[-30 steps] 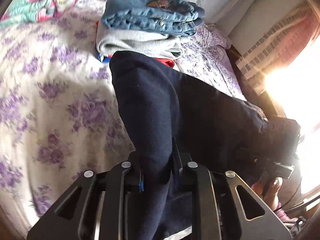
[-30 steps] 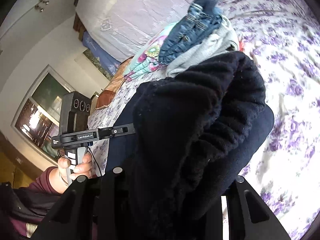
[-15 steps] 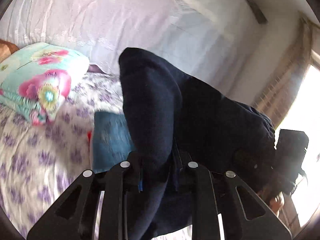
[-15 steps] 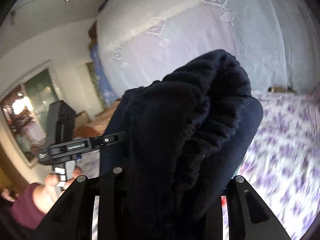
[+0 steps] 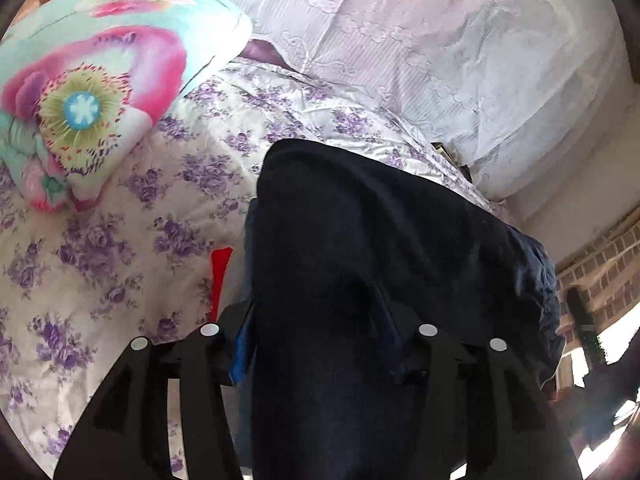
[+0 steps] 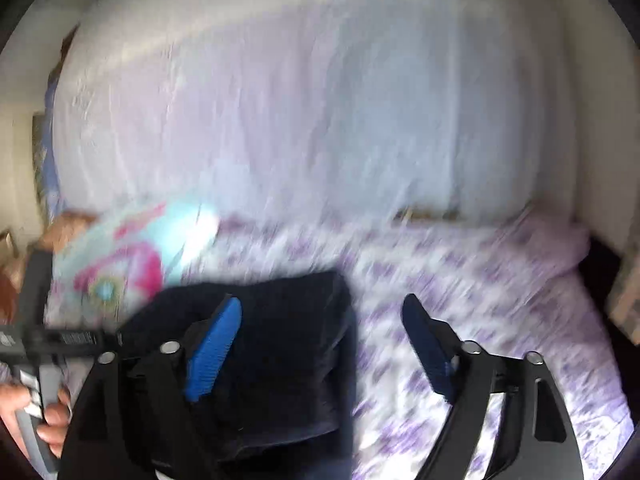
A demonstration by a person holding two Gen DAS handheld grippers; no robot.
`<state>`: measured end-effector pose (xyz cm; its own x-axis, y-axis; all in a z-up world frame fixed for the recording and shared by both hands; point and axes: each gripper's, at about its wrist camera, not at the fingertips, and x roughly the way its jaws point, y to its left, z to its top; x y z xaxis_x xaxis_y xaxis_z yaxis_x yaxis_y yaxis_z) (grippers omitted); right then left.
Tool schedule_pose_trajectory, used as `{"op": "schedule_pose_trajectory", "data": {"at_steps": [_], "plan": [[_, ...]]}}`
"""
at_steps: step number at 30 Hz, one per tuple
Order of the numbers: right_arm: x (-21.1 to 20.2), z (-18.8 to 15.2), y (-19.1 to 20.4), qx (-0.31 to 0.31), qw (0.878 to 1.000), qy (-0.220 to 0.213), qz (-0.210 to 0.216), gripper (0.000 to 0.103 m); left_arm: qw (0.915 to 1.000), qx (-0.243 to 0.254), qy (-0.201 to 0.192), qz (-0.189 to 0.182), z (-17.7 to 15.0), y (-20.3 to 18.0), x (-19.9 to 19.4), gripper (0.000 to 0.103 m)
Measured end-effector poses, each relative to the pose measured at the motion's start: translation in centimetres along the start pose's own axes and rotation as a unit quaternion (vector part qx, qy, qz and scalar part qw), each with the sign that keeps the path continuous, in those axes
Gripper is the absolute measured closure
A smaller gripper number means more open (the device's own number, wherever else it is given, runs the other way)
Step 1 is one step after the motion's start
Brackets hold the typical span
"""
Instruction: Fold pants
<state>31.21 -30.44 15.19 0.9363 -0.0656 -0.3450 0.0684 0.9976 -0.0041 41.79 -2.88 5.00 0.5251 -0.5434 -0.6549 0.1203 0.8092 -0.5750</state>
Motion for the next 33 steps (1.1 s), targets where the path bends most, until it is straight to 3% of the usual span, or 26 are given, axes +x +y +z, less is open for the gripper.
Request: {"op": "schedule_pose_trajectory", "data": {"at_steps": [2,3,5,6,7,8,11,12,13,15,19,21,25,29,33], "plan": [[-2.1,0.6,-0.2,0.006,0.999,-0.041,0.01,0.015,0.9998,-0.013,-0.011,0.009,0.1,0.4,-0.5,0.034],[-2.4,0.6,0.1,0.0,0.998,-0.044,0.038,0.015,0.9995,-0.014,-0.017,0.021,-0.1,0.4,-0.8,0.031],[-0.8,-0.1,1.3,-0.021,0.998,0.012,0.064,0.015,0.9987,-0.012,-0.024,0.043,0.0,0.8,-0.8,0.031],[1.9,-1.2,2.0,-0.032,0.993,0.093,0.062,0.019,0.9985,-0.013,-0.021,0.049,0.1,1.0,-0.8,0.031],[4.1,-2.6,2.1,-0.032,0.986,0.158,0.045,0.031,0.9983,-0.018,-0.022,0.052,0.2,1.2,-1.1,0.031],[4.2,-3.3,1.8,-0.031,0.986,0.162,0.033,0.033,0.9981,-0.024,-0.032,0.047,0.1,1.3,-2.1,0.031],[-0.7,-3.0,0.6,-0.018,0.996,0.077,0.037,0.026,0.9966,-0.011,-0.068,0.044,-0.3,0.6,-6.4,0.03],[-3.6,-2.8,-0.3,-0.004,0.998,0.045,0.05,0.012,0.9952,0.01,-0.084,0.05,-1.0,-0.3,-8.6,0.029],[-6.4,-3.0,-1.0,0.008,0.998,0.02,0.06,0.004,0.9938,0.028,-0.093,0.055,-1.8,-0.8,-10.1,0.022],[-12.0,-4.4,-2.3,0.022,0.996,-0.003,0.088,0.003,0.9866,0.081,-0.124,0.068,-5.1,-2.2,-14.4,0.01],[-19.8,-10.1,-3.4,0.026,0.995,0.013,0.095,0.003,0.9699,0.163,-0.152,0.098,-15.0,-3.3,-20.8,0.005],[-22.7,-13.1,-3.4,0.019,0.996,0.023,0.085,0.003,0.9712,0.159,-0.148,0.098,-18.4,-3.0,-22.5,0.005],[-27.4,-18.5,-3.0,-0.003,0.996,0.04,0.076,0.003,0.9758,0.149,-0.11,0.116,-24.0,-3.8,-24.3,0.005],[-30.2,-21.0,-2.5,-0.014,0.998,0.031,0.05,0.003,0.9648,0.177,-0.125,0.149,-28.7,-5.0,-25.1,0.005],[-31.5,-22.3,-2.7,-0.007,0.998,0.038,0.052,0.003,0.9586,0.193,-0.104,0.182,-32.5,-5.2,-24.8,0.005]]}}
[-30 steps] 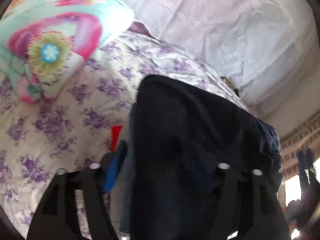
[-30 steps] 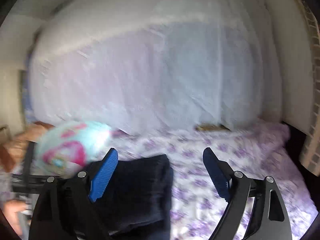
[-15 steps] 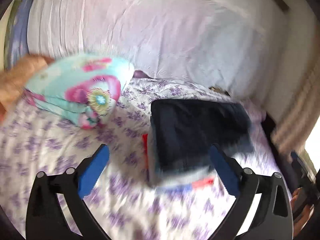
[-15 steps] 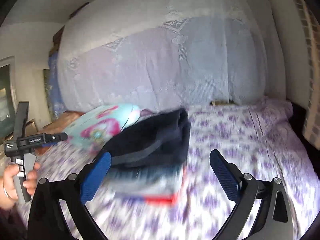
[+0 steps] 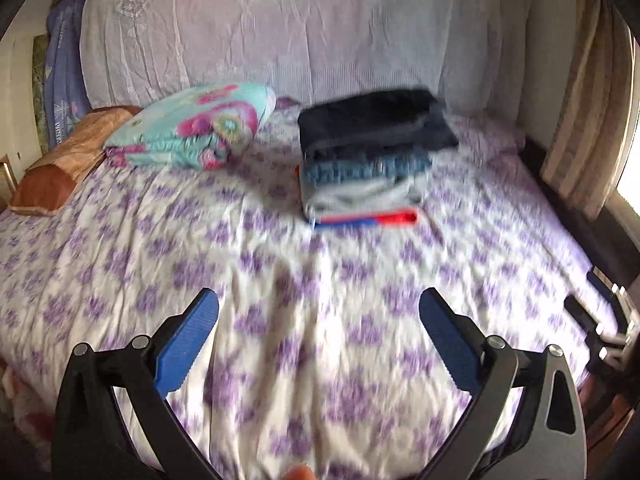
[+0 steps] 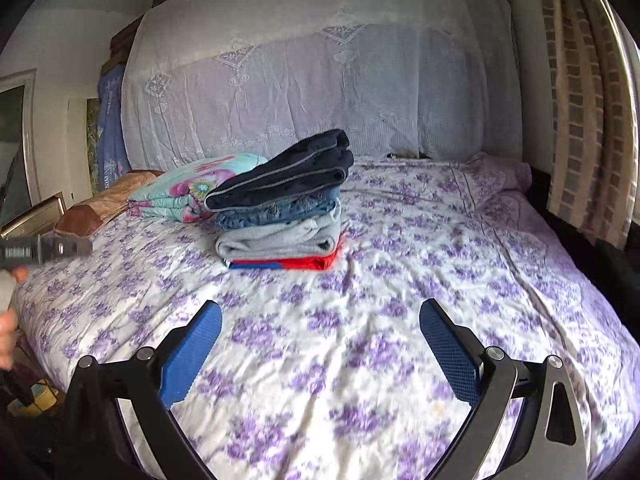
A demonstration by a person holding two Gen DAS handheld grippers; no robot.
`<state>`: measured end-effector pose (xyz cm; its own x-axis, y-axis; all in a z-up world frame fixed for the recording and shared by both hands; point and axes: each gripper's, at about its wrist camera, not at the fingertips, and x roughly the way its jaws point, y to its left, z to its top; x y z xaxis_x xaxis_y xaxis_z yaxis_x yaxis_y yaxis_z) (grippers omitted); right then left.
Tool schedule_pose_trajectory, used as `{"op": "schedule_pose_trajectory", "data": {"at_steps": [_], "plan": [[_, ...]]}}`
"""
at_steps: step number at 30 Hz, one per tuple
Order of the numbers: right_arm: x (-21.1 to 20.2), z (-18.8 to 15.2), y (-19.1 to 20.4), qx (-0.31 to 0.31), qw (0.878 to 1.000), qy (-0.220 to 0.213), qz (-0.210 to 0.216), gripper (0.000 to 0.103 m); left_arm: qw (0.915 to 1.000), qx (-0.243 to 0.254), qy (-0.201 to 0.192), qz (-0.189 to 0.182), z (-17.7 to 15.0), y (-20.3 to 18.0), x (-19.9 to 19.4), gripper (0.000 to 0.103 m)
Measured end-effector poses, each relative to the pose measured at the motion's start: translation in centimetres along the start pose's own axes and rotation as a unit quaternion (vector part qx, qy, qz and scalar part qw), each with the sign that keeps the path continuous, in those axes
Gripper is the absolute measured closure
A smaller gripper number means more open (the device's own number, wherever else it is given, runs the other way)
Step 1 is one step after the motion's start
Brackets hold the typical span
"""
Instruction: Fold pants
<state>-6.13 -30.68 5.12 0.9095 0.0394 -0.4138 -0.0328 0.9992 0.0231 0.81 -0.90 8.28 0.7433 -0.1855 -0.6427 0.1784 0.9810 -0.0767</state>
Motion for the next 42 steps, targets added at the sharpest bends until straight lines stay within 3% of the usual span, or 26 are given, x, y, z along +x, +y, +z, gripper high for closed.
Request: {"op": "schedule_pose_trajectory", "data": {"at_steps": [4,8,10,13,15,19,22,36,42], "plan": [[-0.9,-0.9,0.2,-0.001,1.0,-0.005,-0.019,0.003,0.9998,0.002,-0.019,0.006,-2.3,-0.5,-0.9,0.005],[-1.2,-1.5,0.4,0.015,1.0,-0.008,-0.018,0.003,0.9983,-0.024,-0.05,-0.015,-4.3,1.1,-0.8,0.005],[-1.5,-2.2,0.5,0.02,0.999,-0.012,-0.022,0.003,0.9985,-0.014,-0.049,-0.02,-5.4,1.7,0.0,0.005],[-1.4,-3.5,0.5,0.022,0.999,-0.004,-0.038,0.003,0.9993,-0.005,-0.03,0.021,-6.9,2.6,2.9,0.005],[-1.0,-4.4,0.3,0.022,0.998,0.009,-0.051,0.003,0.9997,0.006,-0.012,0.022,-7.4,2.5,4.3,0.005],[-0.3,-5.6,-0.2,0.039,0.997,0.029,-0.062,0.003,0.9979,0.043,-0.033,0.035,-8.1,2.0,4.5,0.005],[0.1,-5.9,0.0,0.043,0.996,0.037,-0.065,0.003,0.999,0.034,-0.024,0.016,-8.2,2.6,5.0,0.005],[1.3,-5.1,3.6,-0.01,0.997,0.04,-0.066,0.003,0.998,0.031,-0.042,0.035,-8.6,3.8,5.2,0.005],[1.5,-5.1,3.7,-0.008,0.997,0.042,-0.068,0.003,0.999,0.021,-0.034,0.021,-8.2,3.9,5.0,0.005]]}}
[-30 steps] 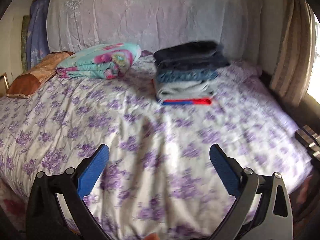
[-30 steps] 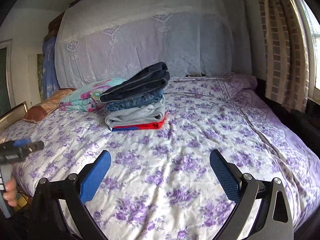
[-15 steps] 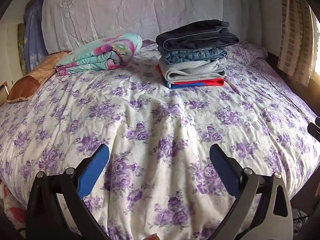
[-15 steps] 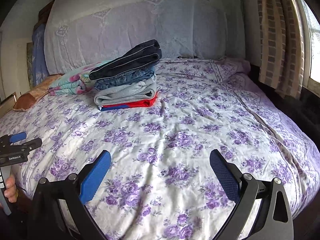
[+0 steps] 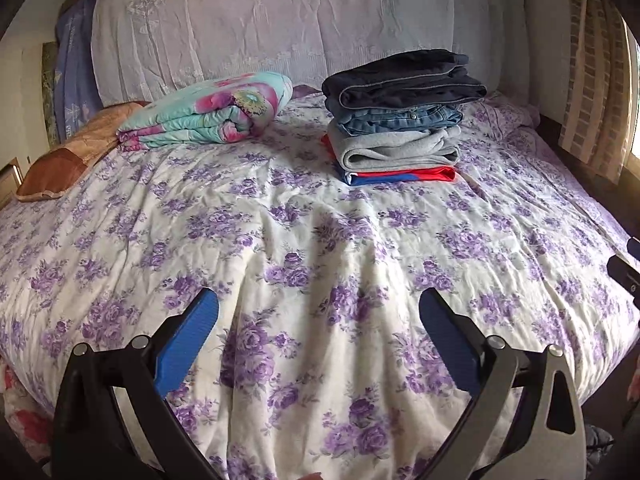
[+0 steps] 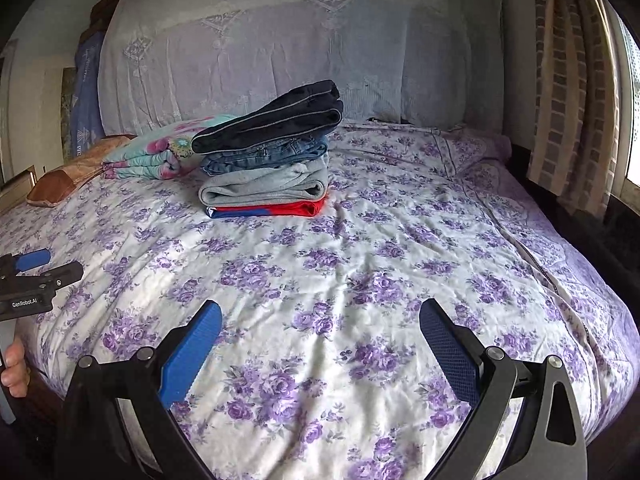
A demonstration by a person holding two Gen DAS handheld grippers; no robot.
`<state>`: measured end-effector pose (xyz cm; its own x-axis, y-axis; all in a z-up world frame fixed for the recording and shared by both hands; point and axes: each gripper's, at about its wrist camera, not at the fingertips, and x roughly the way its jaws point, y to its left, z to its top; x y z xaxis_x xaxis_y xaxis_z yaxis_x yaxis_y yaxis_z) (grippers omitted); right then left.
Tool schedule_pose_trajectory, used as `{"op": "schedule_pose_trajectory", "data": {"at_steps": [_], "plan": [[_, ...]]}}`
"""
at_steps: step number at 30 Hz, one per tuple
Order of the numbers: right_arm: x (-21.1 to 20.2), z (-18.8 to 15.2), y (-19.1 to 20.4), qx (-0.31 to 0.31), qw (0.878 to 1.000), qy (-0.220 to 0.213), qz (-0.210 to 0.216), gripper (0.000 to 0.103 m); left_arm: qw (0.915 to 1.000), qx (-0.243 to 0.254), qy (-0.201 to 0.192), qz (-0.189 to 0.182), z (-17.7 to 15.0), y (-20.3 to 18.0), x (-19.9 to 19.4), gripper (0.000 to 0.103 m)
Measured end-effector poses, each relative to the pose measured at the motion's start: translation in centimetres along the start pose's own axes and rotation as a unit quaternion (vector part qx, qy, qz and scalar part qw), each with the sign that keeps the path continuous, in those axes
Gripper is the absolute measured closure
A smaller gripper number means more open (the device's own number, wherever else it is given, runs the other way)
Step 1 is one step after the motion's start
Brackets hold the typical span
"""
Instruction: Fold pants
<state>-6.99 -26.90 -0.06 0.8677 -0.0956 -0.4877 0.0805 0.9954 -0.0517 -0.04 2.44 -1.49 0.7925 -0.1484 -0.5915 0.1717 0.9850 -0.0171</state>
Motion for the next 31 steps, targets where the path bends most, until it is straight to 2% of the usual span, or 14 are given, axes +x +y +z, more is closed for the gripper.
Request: {"op": "schedule_pose_trajectory", "data": {"at_steps": [6,10,14,17,20,25,31], "plan": [[-0.5,0.2,-0.5,0.009,1.0,-0.009,-0.007,0.003,0.9999,-0.008,0.009,0.006,0.2,0.1,0.0,0.005],[-0.6,0.0,-1.0,0.015,1.0,-0.011,-0.009,0.003,0.9995,-0.007,0.006,0.029,0.4,0.1,-0.2,0.005],[-0.5,-0.3,-1.2,0.021,1.0,-0.009,-0.007,0.003,0.9965,0.033,-0.061,0.047,0.5,-1.0,-2.3,0.005],[-0.3,-0.5,-1.4,0.026,1.0,-0.005,-0.003,0.003,0.9962,0.036,-0.065,0.045,0.8,-1.2,-2.9,0.005],[-0.5,-0.5,-1.3,0.026,1.0,-0.008,-0.003,0.003,0.9938,0.04,-0.081,0.065,1.1,-1.2,-3.2,0.005],[-0.4,-0.7,-1.7,0.03,1.0,-0.006,-0.002,0.003,0.9968,0.004,-0.043,0.067,1.4,0.0,-2.5,0.005],[-0.2,-1.0,-1.7,0.032,0.999,-0.001,0.0,0.003,0.9979,-0.006,-0.013,0.063,1.1,0.3,-1.6,0.005]]}}
